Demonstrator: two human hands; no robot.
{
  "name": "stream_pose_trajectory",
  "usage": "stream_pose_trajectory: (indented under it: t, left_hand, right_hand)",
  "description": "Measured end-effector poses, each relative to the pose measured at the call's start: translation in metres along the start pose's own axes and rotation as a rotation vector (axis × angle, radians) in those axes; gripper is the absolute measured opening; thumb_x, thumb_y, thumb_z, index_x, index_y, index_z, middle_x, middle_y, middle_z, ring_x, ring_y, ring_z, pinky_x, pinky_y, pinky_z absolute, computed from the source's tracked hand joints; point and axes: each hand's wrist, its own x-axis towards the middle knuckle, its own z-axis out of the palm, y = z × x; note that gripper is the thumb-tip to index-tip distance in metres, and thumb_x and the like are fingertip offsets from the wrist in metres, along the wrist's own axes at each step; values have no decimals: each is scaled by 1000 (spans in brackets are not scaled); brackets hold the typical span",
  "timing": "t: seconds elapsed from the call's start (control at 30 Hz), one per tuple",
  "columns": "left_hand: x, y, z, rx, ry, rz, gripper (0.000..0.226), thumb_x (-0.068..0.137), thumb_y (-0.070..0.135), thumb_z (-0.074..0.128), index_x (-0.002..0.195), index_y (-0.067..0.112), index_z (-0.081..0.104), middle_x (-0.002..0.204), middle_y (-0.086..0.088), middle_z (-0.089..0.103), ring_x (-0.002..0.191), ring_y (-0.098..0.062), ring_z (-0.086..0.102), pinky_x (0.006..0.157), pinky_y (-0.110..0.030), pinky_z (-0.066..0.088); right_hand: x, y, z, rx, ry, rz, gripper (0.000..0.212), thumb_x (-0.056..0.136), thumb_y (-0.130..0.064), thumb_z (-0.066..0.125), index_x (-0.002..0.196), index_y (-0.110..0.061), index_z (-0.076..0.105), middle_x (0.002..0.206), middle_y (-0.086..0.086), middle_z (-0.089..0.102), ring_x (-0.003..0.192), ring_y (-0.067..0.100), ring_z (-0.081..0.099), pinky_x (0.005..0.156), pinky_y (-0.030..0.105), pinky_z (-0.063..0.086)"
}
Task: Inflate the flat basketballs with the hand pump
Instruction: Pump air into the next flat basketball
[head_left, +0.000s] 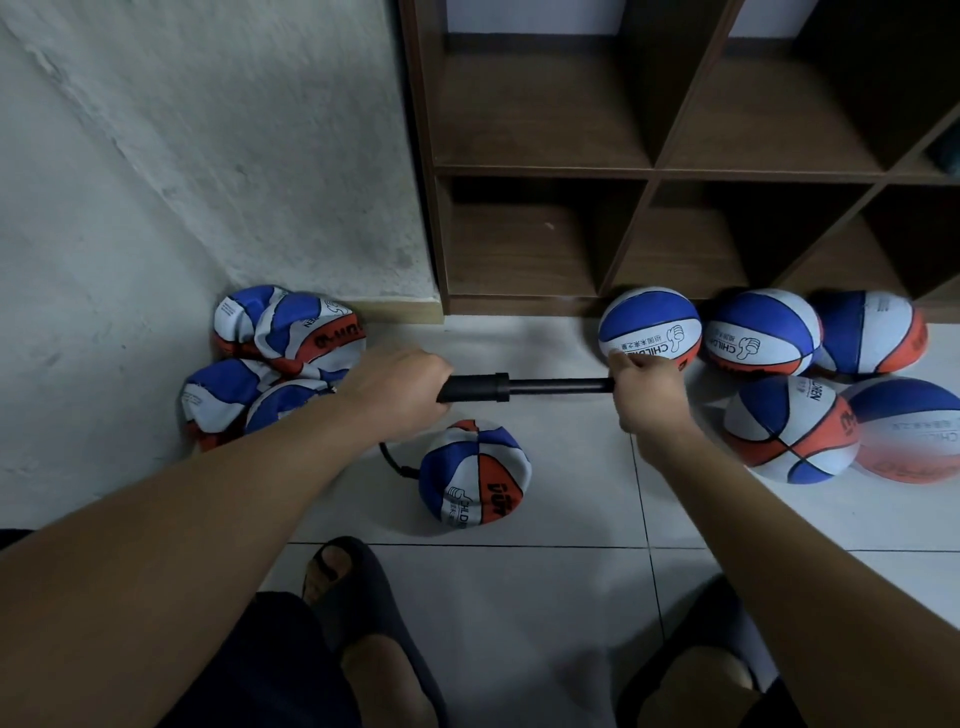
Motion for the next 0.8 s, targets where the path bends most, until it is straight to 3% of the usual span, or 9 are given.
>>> stream_pose_trajectory:
  t: [0.07, 0.3, 0.53, 0.8]
  left_hand:
    - [0, 9, 1, 0, -24, -8, 23, 95, 35, 65, 76, 28, 55, 71, 5, 61, 61, -17, 60, 56, -31, 48]
    - [-3, 31, 4, -30, -66, -5, 16, 97, 41, 69, 90, 27, 65, 76, 5, 62, 64, -16, 61, 52, -30, 36]
    - [-1, 35, -1, -107, -95, -1, 13, 96, 40, 71, 94, 27, 67, 77, 6, 64, 66, -16, 63, 53, -30, 40]
    - [2, 26, 2, -80, -44, 14, 23, 97, 43, 66, 80, 30, 59, 72, 7, 63, 61, -14, 63, 56, -31, 48]
  right_hand:
    - [-12, 0, 12, -29, 19, -36, 34, 110, -30, 52, 91, -6, 64, 90, 17, 66, 81, 30, 57, 77, 41, 49]
    - [-43, -7, 43, -71, -69, -121, 44, 114, -35, 43, 78, -10, 53, 66, 4, 52, 60, 20, 48, 56, 32, 33]
    - [-46, -11, 51, -69, -144, -125, 48, 114, -40, 43, 86, -5, 60, 67, 4, 53, 60, 19, 49, 57, 35, 40]
    - [-19, -6, 27, -95, -172, -63, 42, 109, -39, 55, 85, -5, 63, 67, 5, 52, 61, 22, 49, 57, 33, 39]
